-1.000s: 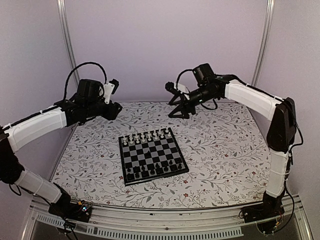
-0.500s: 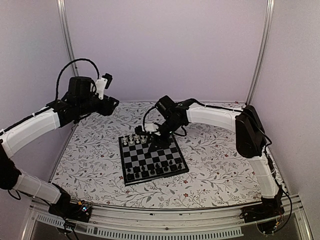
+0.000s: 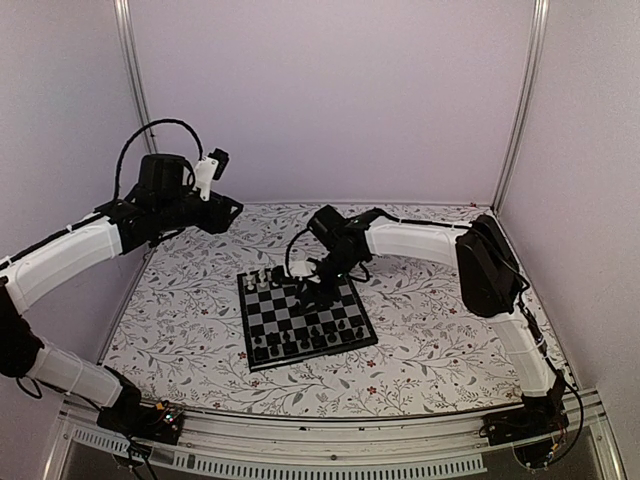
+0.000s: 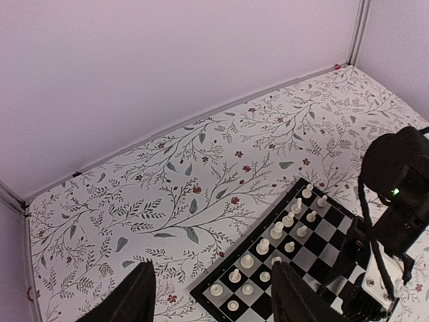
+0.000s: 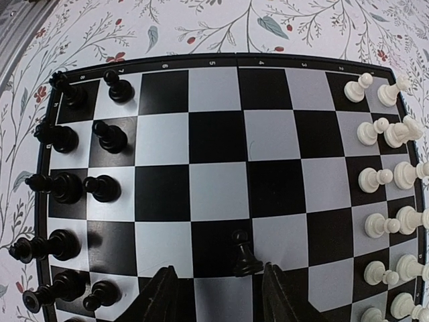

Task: Set up the chess pieces on the board
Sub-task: Pick up the chess piece from the chessboard, then place the chess piece on the chessboard.

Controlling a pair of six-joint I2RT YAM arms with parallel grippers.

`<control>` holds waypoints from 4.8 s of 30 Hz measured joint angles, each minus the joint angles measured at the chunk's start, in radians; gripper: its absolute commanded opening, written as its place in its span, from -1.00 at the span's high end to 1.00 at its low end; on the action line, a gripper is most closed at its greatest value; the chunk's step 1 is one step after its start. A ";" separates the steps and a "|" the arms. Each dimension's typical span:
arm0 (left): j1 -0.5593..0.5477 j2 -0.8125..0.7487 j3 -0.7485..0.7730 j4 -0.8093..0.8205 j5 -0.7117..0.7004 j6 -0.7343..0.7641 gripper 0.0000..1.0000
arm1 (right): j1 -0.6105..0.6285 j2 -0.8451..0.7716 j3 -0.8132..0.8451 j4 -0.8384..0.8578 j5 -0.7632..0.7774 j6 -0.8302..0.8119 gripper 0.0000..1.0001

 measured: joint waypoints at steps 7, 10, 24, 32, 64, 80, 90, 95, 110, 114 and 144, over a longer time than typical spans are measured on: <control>0.000 0.021 0.000 -0.005 0.031 -0.001 -0.21 | 0.001 0.018 0.012 0.000 0.000 0.002 0.10; 0.000 0.025 0.000 -0.005 0.043 0.000 -0.21 | 0.001 0.033 0.031 0.003 -0.001 0.008 0.10; 0.000 0.038 0.000 -0.012 0.075 -0.001 -0.21 | 0.001 0.073 0.064 0.003 -0.005 0.031 0.50; 0.000 0.045 0.001 -0.020 0.095 -0.007 -0.18 | 0.002 0.073 0.065 -0.013 -0.010 0.037 0.77; -0.007 0.110 -0.473 0.570 0.546 -0.933 0.18 | -0.066 -0.146 -0.087 0.056 -0.212 0.200 0.79; -0.070 0.314 -0.496 0.910 0.672 -1.103 0.30 | -0.066 -0.146 -0.087 0.075 -0.249 0.247 0.78; -0.096 0.371 -0.478 0.979 0.704 -1.137 0.45 | -0.066 -0.146 -0.087 0.078 -0.264 0.259 0.78; -0.098 0.380 -0.474 0.999 0.713 -1.147 0.58 | -0.066 -0.146 -0.087 0.079 -0.267 0.260 0.78; -0.099 0.405 -0.468 1.033 0.715 -1.160 0.88 | -0.069 -0.146 -0.087 0.075 -0.283 0.275 0.24; -0.101 0.402 -0.436 0.962 0.712 -1.104 0.89 | -0.074 -0.146 -0.090 0.071 -0.275 0.274 -0.03; -0.342 0.501 0.436 -0.571 0.116 -0.158 0.88 | -0.365 -0.549 -0.636 0.056 -0.143 0.184 -0.17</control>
